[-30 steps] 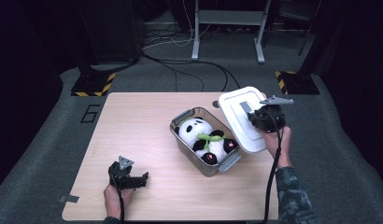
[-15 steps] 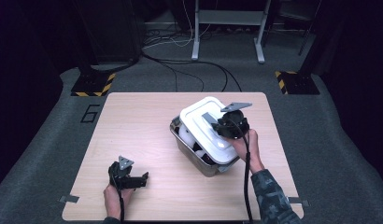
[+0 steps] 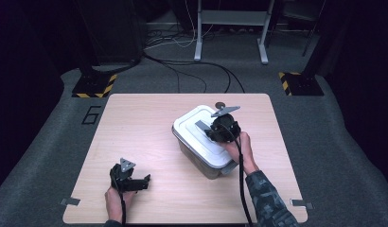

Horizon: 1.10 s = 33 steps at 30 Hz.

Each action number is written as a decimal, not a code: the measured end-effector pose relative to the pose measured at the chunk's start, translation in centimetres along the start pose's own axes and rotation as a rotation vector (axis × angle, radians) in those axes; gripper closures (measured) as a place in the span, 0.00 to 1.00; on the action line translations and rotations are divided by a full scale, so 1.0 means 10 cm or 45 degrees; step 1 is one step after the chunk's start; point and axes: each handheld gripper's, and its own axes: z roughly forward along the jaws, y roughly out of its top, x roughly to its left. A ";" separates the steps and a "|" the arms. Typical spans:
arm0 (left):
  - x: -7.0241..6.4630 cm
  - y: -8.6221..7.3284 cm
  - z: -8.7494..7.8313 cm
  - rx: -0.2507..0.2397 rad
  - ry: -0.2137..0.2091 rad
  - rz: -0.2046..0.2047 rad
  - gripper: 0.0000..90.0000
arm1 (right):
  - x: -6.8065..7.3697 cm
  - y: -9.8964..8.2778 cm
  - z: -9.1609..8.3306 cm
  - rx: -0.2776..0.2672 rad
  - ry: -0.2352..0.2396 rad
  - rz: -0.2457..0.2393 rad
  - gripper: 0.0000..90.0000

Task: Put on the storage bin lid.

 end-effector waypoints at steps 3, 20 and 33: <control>0.00 0.00 0.00 -0.002 0.001 0.001 0.01 | 0.02 0.00 0.00 -0.002 -0.002 -0.010 0.74; 0.00 0.00 0.00 0.000 0.000 0.000 0.01 | 0.09 -0.02 0.04 -0.017 0.031 -0.017 0.74; 0.00 0.00 0.00 0.006 -0.005 0.005 0.01 | -0.04 -0.21 -0.42 -0.178 -0.033 0.097 0.21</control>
